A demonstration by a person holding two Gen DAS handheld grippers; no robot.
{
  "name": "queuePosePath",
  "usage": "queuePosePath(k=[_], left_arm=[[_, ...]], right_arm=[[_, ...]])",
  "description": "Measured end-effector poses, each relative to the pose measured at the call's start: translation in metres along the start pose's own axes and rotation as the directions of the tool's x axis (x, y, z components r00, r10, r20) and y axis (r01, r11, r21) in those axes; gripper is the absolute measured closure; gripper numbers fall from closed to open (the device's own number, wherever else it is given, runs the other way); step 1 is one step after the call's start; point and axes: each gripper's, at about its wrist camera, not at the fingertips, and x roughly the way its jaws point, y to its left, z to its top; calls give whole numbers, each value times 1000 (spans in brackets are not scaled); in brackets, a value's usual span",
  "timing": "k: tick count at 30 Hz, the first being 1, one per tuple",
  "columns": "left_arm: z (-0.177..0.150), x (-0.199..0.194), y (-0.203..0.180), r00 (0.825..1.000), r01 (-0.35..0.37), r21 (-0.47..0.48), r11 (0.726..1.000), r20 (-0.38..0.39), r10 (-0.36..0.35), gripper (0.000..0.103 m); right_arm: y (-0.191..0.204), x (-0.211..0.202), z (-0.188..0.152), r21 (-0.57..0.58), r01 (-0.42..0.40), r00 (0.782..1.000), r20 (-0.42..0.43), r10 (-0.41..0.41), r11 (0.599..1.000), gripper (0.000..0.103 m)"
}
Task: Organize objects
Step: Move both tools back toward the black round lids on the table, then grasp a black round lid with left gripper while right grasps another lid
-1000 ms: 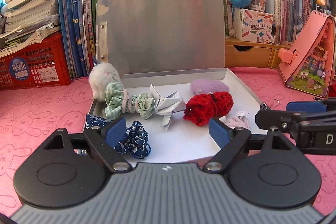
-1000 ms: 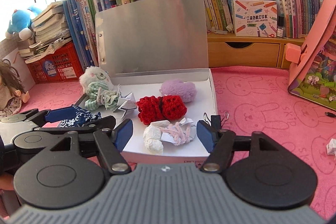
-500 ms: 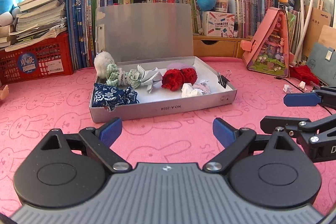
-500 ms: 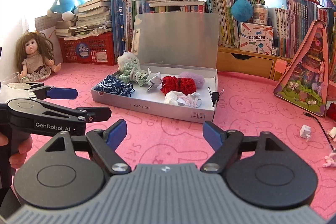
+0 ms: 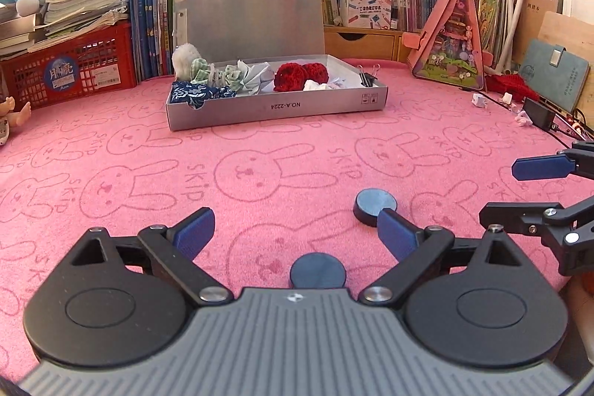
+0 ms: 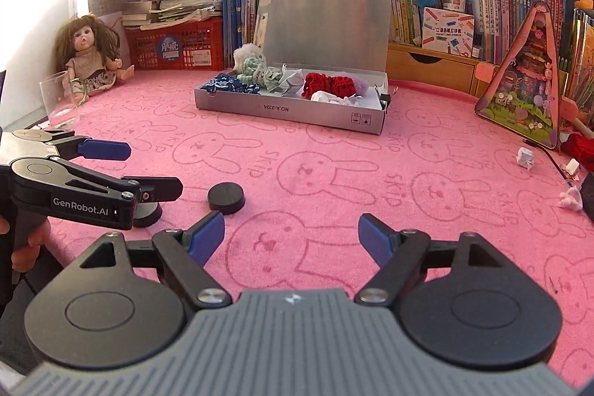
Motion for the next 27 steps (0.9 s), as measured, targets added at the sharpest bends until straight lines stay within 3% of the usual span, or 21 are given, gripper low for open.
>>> queuePosePath(k=[6, 17, 23, 27], left_arm=[[-17, -9, -3, 1000, 2, 9, 1000, -8, -2, 7], [-31, -6, -3, 999, -44, 12, 999, -15, 45, 6], [-30, -7, -6, 998, -65, -5, 998, -21, 65, 8], [-28, -12, -4, 998, -57, -33, 998, -14, 56, 32]], right_arm=[[9, -8, -19, -14, -12, 999, -44, 11, 1000, 17], [17, -11, -39, -27, 91, 995, -41, -92, 995, 22], [19, -14, -41, 0, 90, 996, -27, -90, 996, 39], [23, -14, -41, -10, 78, 997, -20, -78, 997, 52]])
